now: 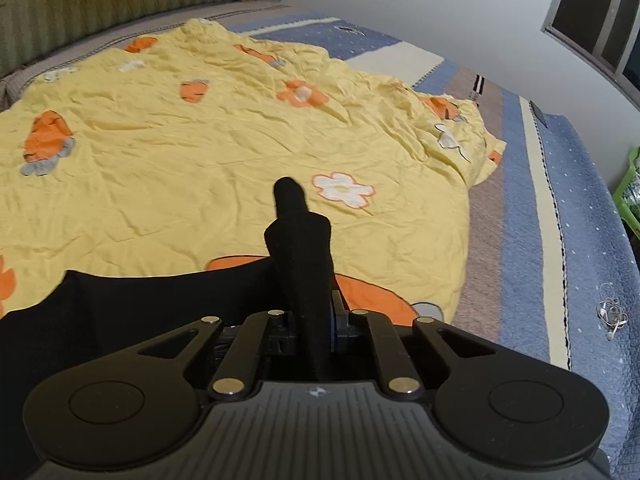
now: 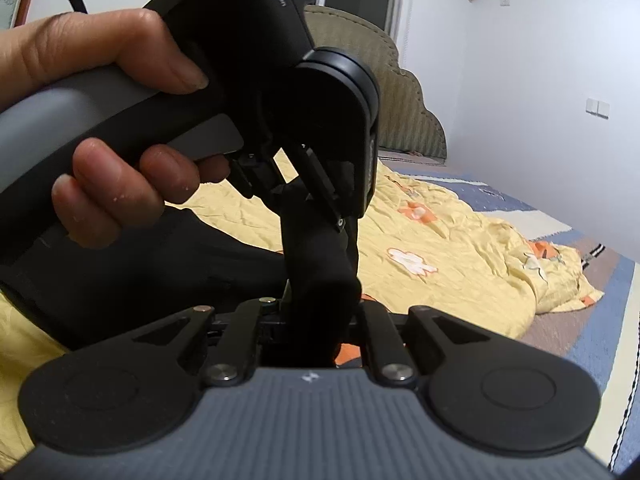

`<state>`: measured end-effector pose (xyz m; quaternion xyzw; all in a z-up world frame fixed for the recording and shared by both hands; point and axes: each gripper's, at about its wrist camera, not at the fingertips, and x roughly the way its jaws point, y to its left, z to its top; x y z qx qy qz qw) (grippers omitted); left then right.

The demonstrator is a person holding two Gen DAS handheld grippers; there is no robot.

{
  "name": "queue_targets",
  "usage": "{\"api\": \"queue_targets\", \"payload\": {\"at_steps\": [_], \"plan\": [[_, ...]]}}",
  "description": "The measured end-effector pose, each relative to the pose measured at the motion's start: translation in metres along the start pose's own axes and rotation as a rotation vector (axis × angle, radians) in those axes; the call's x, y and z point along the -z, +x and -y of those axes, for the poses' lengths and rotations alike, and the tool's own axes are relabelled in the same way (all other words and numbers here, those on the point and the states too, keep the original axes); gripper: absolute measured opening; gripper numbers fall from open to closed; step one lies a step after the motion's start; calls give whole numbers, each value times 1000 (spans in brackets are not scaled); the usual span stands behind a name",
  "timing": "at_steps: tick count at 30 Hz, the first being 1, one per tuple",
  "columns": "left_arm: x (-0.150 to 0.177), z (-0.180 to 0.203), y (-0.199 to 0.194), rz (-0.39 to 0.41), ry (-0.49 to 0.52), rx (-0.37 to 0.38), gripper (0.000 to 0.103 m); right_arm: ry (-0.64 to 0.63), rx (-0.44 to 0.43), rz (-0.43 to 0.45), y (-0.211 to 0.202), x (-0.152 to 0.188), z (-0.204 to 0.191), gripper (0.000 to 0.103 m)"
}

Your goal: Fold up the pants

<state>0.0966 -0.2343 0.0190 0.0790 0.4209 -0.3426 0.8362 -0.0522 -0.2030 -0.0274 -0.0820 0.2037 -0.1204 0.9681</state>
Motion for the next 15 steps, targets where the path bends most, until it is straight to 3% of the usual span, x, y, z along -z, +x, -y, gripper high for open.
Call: {"api": "queue_targets", "payload": {"at_steps": [15], "plan": [[18,-68,-42,57,-79,-43,9,-104,-69,44,7,-23,-38,12]]}}
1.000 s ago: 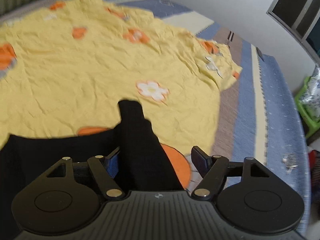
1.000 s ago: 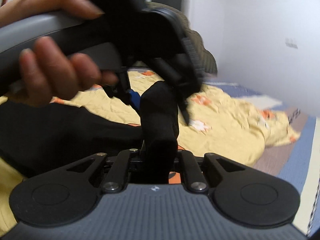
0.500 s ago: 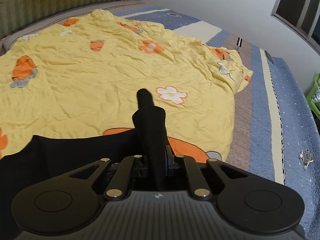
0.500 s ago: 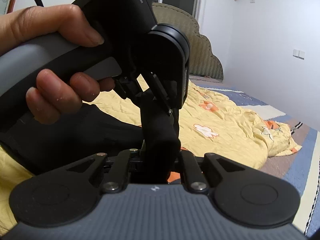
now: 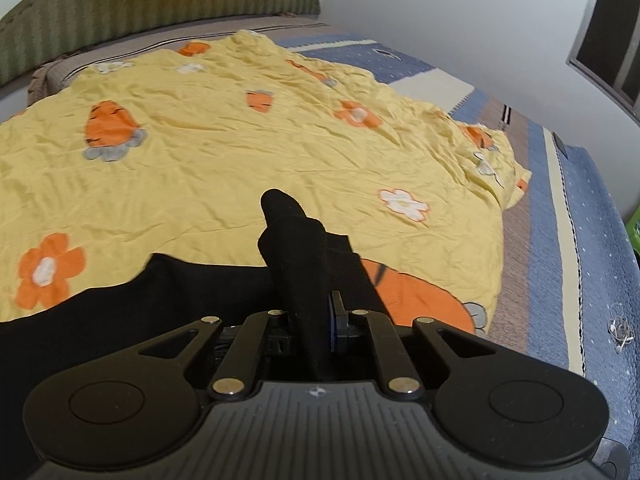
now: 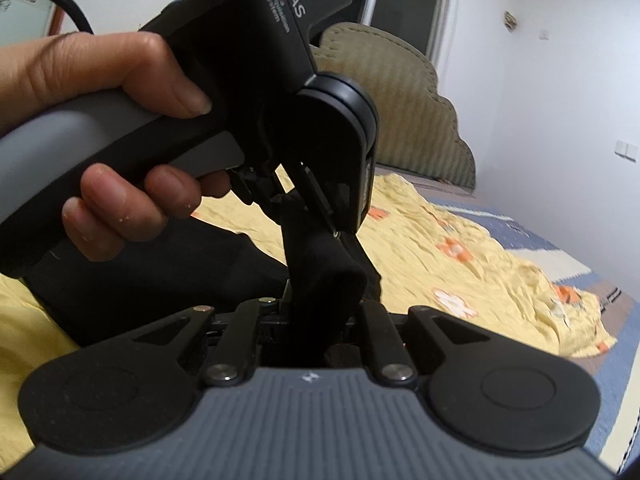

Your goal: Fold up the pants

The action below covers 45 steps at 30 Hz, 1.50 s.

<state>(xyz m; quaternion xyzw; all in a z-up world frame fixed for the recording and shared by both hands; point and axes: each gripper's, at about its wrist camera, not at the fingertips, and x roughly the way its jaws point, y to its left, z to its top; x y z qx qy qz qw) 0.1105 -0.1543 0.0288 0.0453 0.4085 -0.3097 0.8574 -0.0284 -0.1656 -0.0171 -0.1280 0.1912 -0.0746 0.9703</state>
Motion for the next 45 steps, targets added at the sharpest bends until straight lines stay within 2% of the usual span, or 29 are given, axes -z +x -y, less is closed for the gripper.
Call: {"api": "queue_targets", "payload": {"at_steps": [10,21,30,45], "plan": [[9,-35,-15,20,-40,-25,10,-53,-59,19,8,-11,-31,12],[14,-54,-23,46,-31,-69,10,-56,-105,26,21,-16,-37,12],[23,-90,-36,61,-62,-148,10,-58,-182,31,35,-25,-55,12],[34,-156,-63,76,-154,-193,10,-109,-304,68,38,-40,-104,12]]}}
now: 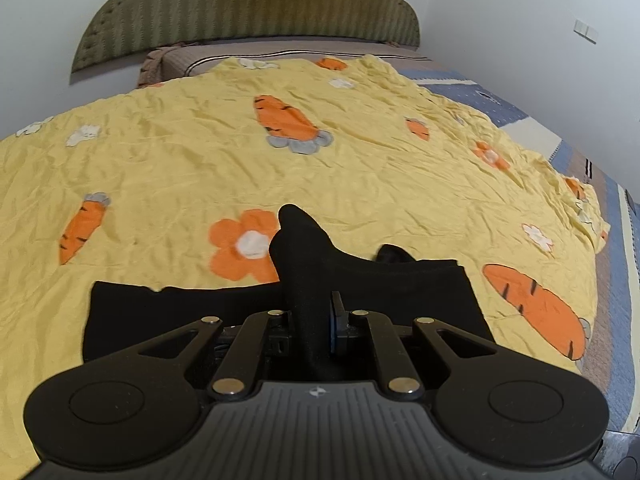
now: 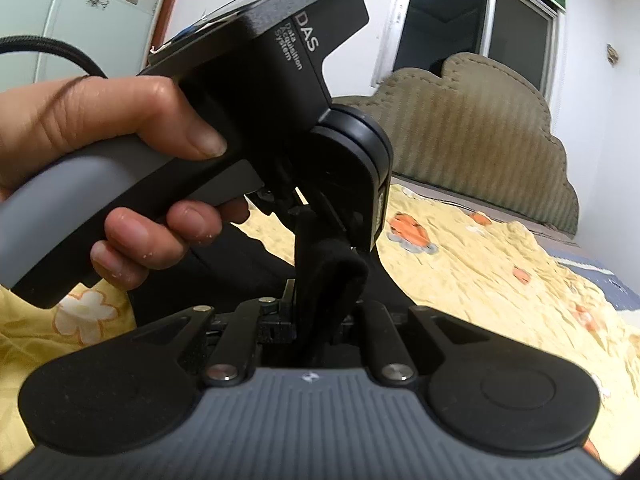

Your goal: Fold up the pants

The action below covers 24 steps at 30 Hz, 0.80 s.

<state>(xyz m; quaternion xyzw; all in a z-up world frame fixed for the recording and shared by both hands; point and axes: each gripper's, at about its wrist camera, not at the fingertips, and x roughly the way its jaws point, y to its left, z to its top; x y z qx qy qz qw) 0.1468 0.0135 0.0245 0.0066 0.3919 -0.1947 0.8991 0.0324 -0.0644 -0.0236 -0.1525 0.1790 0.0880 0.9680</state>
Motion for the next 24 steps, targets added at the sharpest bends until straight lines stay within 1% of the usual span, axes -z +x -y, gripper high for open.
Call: {"api": "queue_targets", "payload": {"at_steps": [4,5,10,16,24], "plan": [[0,-13,-1,6,-8,-16,10,-6,-22,5,8,-4,-7,12],[0,-17,-1,7,-10,-19,10,18,-41,43,10,-5,-10,12],[-1,-37,-1,13,-18,-36,10,13,-70,47,20,-10,-20,12],[-2,-68,-5,21,-26,-62,10,8,-115,57,40,-25,-30,12],[6,-101,2,2,-66,-76,10,-3,-170,49,62,-33,-50,12]]}}
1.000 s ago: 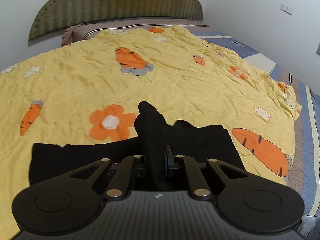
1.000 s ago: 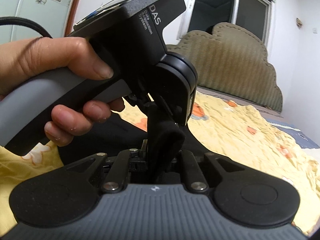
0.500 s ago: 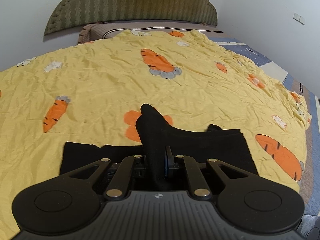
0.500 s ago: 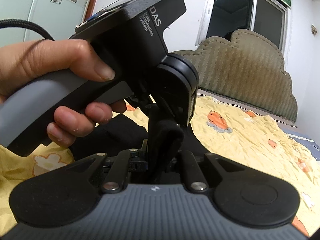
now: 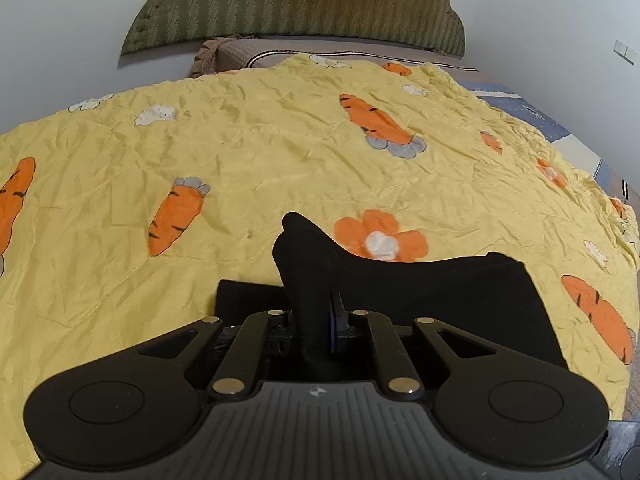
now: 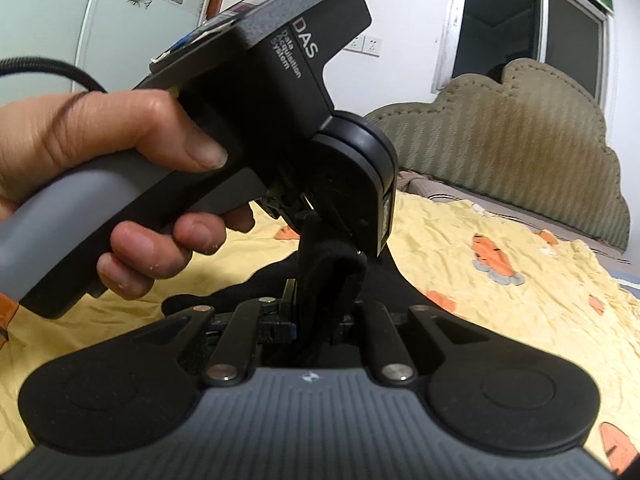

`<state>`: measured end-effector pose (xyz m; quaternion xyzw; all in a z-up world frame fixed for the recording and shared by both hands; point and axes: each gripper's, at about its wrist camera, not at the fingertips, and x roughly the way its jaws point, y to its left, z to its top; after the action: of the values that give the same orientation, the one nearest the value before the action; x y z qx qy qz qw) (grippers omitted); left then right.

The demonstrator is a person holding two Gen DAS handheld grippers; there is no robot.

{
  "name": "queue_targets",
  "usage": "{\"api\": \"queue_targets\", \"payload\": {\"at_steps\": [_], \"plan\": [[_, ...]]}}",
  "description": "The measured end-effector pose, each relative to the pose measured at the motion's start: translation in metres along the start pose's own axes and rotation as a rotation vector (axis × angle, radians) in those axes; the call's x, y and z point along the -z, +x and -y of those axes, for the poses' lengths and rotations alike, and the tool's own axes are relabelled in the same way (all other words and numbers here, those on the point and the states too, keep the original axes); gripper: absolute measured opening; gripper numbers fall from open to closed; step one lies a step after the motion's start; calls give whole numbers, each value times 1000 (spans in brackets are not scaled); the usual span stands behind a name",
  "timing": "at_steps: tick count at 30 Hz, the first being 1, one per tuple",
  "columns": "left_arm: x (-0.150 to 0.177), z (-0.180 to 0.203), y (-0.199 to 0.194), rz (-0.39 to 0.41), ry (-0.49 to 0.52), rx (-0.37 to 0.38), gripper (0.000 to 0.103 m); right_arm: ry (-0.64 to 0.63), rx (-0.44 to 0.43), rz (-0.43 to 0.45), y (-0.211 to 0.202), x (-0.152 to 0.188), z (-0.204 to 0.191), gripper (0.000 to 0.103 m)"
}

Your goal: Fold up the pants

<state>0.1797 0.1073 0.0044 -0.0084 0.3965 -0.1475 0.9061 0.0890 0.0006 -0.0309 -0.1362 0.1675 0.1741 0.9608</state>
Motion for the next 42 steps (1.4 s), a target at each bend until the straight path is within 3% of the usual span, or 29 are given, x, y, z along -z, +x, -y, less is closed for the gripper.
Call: {"api": "queue_targets", "payload": {"at_steps": [9,12,13,14,15,16,19,22,26,30,34,36,39,42], "plan": [[2,-18,5,6,-4,-21,10,-13,-34,-9,23,-10,-9,12],[3,-23,8,-16,-7,-21,22,-21,-43,-10,30,-11,-14,12],[4,-28,8,-23,-23,-37,37,-28,-46,-18,32,-10,-16,12],[5,-34,5,-11,-37,-74,52,-44,-57,-39,36,-9,-18,17],[7,-39,1,9,-36,-127,57,-57,-75,-60,38,-9,-20,24],[8,-44,-4,35,-25,-184,62,-70,-101,-82,37,-9,-20,41],[11,-60,-23,89,1,-357,62,-110,-227,-63,10,-4,-22,44],[11,-72,-43,136,-19,-424,62,-91,-277,-29,-20,-3,-9,43],[14,-74,-55,157,-68,-403,62,53,-197,20,-31,-4,26,43],[20,-60,-53,155,-85,-346,62,126,-165,-14,-5,-7,41,44],[25,-48,-52,145,-95,-242,62,33,-189,-170,40,7,9,43],[33,-46,-59,163,-86,-227,62,-5,-174,-150,41,11,4,43],[51,-46,-69,184,-97,-199,62,88,-204,-131,29,-4,31,43],[68,-41,-72,176,-87,-174,62,126,-120,-97,38,-22,67,44]]}}
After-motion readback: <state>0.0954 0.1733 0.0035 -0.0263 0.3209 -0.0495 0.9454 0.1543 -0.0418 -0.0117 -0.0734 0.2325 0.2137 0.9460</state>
